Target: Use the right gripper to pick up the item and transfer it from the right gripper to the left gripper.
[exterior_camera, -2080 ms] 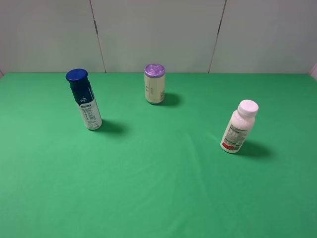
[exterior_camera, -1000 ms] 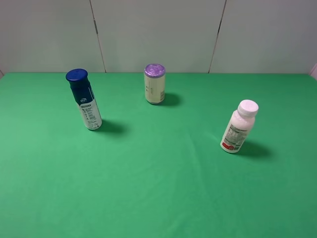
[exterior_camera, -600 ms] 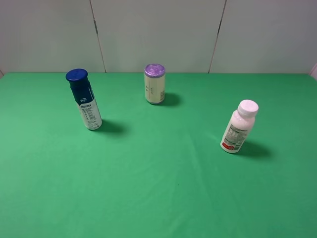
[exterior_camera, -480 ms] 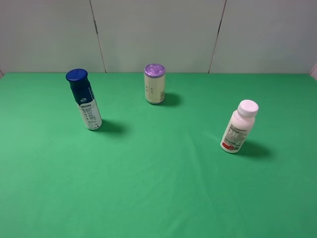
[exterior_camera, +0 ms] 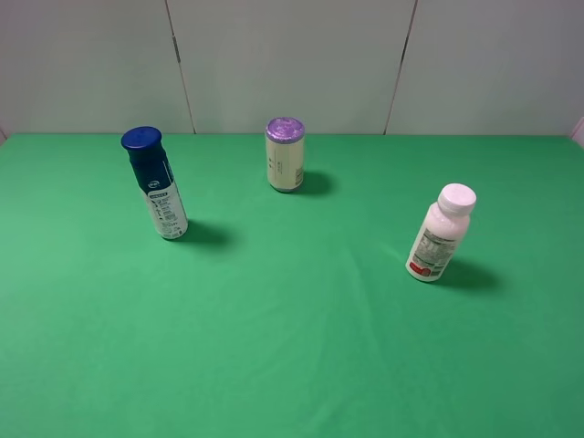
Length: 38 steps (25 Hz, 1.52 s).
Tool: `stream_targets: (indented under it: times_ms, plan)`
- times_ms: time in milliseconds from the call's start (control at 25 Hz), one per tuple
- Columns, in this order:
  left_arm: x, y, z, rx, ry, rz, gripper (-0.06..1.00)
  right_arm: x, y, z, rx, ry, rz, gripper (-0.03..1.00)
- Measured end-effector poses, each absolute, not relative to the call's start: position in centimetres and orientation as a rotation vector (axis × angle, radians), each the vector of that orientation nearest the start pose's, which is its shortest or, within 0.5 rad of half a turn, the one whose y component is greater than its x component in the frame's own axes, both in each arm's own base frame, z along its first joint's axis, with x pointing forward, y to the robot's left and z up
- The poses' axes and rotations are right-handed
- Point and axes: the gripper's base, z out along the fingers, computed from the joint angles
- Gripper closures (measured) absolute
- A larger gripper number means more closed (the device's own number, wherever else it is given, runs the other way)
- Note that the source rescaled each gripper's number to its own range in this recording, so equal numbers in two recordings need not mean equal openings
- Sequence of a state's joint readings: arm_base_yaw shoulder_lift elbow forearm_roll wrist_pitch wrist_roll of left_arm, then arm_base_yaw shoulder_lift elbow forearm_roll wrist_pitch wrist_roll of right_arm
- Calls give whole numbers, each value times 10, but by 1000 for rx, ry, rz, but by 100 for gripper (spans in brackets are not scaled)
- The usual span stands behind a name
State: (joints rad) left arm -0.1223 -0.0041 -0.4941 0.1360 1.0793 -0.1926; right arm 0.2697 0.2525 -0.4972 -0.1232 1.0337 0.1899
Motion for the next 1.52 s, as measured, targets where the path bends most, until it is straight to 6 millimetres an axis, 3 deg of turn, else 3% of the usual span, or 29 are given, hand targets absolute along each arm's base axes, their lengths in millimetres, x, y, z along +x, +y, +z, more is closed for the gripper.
stream_targets:
  times_ms: [1360, 1520]
  plan:
    - [-5, 12, 275, -80, 2056, -32, -6, 37, 0, 275, -106, 2264, 91, -3]
    - [-5, 12, 275, -80, 2056, -32, -6, 35, 0, 288, -93, 2227, 104, -3]
